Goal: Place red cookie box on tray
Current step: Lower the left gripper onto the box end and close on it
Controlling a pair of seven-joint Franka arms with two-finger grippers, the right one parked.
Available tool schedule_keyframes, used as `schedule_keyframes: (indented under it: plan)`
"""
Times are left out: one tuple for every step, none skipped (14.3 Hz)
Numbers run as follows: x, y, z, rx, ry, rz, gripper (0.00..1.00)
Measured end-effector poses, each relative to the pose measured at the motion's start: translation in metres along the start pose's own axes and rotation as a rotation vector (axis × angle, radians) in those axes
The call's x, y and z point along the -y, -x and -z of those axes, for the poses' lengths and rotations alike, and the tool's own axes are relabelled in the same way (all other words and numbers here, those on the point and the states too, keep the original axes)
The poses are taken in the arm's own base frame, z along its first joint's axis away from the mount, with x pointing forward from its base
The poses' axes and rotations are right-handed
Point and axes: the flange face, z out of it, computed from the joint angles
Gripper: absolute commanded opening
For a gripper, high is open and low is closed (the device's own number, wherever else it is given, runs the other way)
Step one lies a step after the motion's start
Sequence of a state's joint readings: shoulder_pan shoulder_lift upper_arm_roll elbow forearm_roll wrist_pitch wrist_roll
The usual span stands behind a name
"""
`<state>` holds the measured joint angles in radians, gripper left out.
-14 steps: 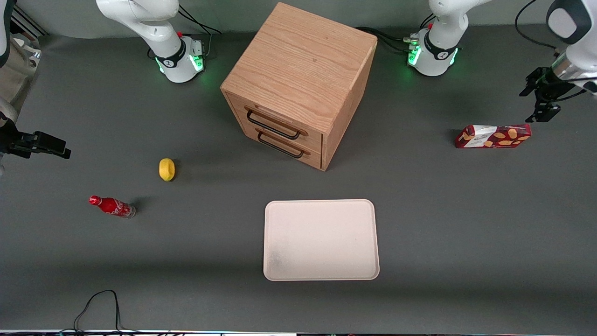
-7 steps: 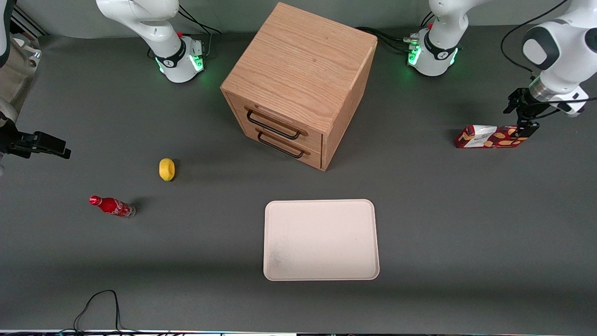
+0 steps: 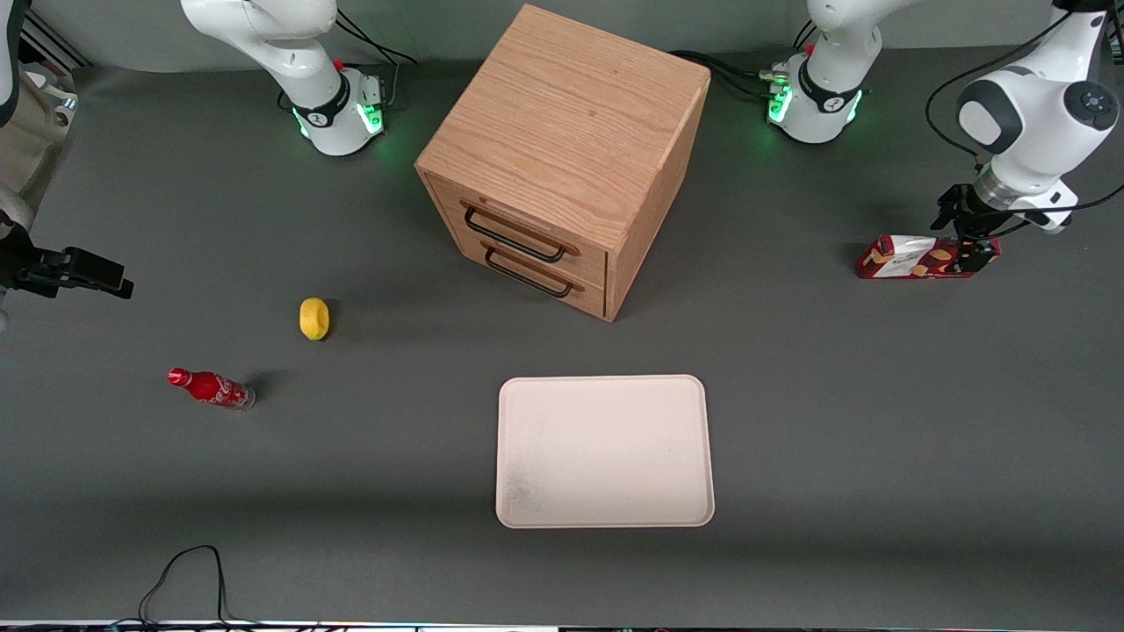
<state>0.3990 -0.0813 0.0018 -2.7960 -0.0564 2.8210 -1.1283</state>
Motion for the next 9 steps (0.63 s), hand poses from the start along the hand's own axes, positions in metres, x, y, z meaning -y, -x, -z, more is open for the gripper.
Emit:
schedule_keyframes:
  plan:
    - [0.001, 0.0, -0.006, 0.0, -0.001, 0.003, 0.95]
    - [0.001, 0.0, -0.01, 0.001, -0.004, 0.011, 0.89]
    - [0.001, 0.001, -0.012, 0.001, -0.005, 0.017, 0.63]
    - [0.0, 0.003, -0.012, 0.001, -0.004, 0.018, 0.37]
    - [-0.001, 0.005, -0.012, 0.001, -0.003, 0.017, 0.31]
    - [-0.002, 0.008, -0.012, 0.001, -0.002, 0.015, 0.22]
    - [-0.003, 0.01, -0.012, 0.002, -0.002, 0.01, 0.1]
    - [-0.004, 0.012, -0.012, 0.002, -0.001, 0.005, 0.0]
    - [-0.005, 0.014, -0.012, 0.003, -0.002, 0.001, 0.0]
